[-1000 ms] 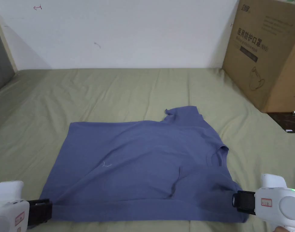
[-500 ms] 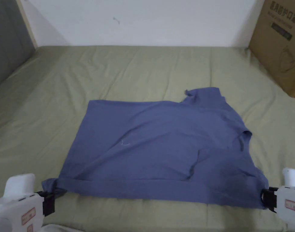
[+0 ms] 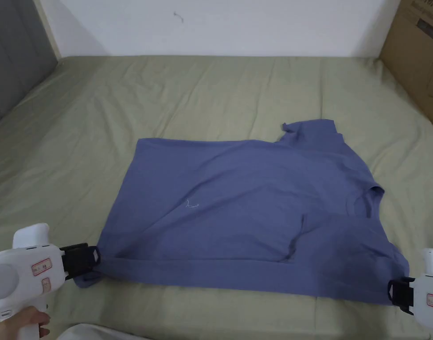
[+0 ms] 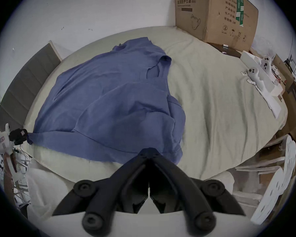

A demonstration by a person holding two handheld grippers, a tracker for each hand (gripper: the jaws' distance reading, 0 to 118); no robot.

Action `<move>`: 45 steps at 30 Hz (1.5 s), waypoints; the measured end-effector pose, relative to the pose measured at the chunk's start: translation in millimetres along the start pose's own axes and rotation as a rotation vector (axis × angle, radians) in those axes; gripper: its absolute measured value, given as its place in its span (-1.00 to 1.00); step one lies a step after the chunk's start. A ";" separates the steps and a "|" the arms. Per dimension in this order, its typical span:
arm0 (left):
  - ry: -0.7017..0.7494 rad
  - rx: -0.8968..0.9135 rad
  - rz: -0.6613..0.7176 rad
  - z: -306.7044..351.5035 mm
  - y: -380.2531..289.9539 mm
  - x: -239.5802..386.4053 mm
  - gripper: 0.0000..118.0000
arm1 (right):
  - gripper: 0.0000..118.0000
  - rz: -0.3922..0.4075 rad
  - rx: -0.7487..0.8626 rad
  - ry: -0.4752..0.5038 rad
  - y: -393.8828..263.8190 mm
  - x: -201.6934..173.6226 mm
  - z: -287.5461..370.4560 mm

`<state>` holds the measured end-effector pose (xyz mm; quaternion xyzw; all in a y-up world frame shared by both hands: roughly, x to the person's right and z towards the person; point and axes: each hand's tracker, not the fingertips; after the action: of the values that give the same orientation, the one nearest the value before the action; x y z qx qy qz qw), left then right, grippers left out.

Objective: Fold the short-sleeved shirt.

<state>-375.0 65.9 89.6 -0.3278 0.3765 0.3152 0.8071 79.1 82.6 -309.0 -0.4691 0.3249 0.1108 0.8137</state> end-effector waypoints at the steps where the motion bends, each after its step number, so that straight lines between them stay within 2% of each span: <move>1: 0.007 -0.032 -0.013 -7.8 0.2 1.3 -0.99 | -1.00 -0.004 -0.005 0.001 -0.3 0.3 -0.7; 2: 0.030 -0.091 -0.038 -11.3 -3.6 7.7 -0.99 | -1.00 -0.007 -0.010 0.002 -0.5 0.6 -1.1; 5: 0.062 -0.052 -0.126 -8.3 -9.2 23.3 -0.99 | -1.00 -0.014 -0.009 -0.001 -1.2 2.5 0.7; 12: 0.062 -0.035 -0.141 8.8 -6.3 34.6 -0.99 | -1.00 -0.032 0.036 -0.018 6.8 15.5 6.1; 13: 0.062 -0.034 -0.144 10.0 -6.2 36.7 -0.99 | -0.82 -0.033 0.035 -0.017 10.2 17.0 5.6; 14: 0.063 -0.032 -0.149 12.7 -6.8 35.4 -0.99 | -0.38 -0.030 0.031 -0.014 14.5 18.5 3.9; 15: 0.063 -0.029 -0.153 14.2 -7.0 36.4 -0.99 | 0.18 -0.028 0.027 -0.015 17.1 18.8 0.4; 16: 0.064 -0.028 -0.156 15.1 -7.0 37.7 -0.99 | 0.41 -0.025 0.031 -0.013 18.6 19.8 -2.3; 19: 0.068 -0.030 -0.162 16.9 -6.7 35.3 -0.99 | 0.36 -0.039 -0.012 -0.004 25.3 25.3 -21.5; 20: 0.069 -0.032 -0.162 17.0 -6.7 35.4 -0.99 | 0.13 -0.046 -0.021 -0.005 24.4 25.9 -27.0; 22: 0.071 -0.037 -0.158 17.4 -6.6 33.0 -0.99 | -0.99 -0.005 -0.035 -0.023 20.0 21.4 -36.0; 23: 0.072 -0.040 -0.158 18.1 -6.7 32.9 -0.99 | -0.99 -0.002 -0.006 -0.096 16.1 17.9 -37.1; 24: 0.075 -0.042 -0.160 20.0 -7.3 33.9 -0.99 | -0.99 0.013 -0.019 -0.034 14.5 16.2 -36.3; 25: 0.076 -0.042 -0.164 21.6 -7.9 34.7 -0.99 | -0.99 0.005 -0.010 -0.017 13.3 15.1 -34.5; 26: 0.075 -0.042 -0.168 22.3 -7.4 33.9 -0.99 | -0.99 -0.009 0.008 -0.027 12.4 12.9 -31.0; 29: 0.079 -0.038 -0.186 25.9 -4.4 37.6 -0.99 | -0.99 0.024 0.032 -0.044 18.0 11.3 -16.7; 36: 0.080 0.005 -0.233 33.1 23.5 49.0 -0.99 | -0.99 0.033 0.082 -0.039 49.7 18.7 5.4; 42: 0.085 0.030 -0.253 10.3 66.8 60.7 -0.99 | -0.99 0.007 0.101 -0.017 98.3 20.2 -11.2; 45: 0.122 0.004 -0.303 -18.3 85.2 68.0 -0.99 | -0.99 0.025 0.063 -0.045 124.9 18.0 -34.5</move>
<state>-411.5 119.7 0.1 -0.3977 0.3717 0.1685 0.8218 17.6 118.4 -418.8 -0.4366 0.3157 0.1212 0.8337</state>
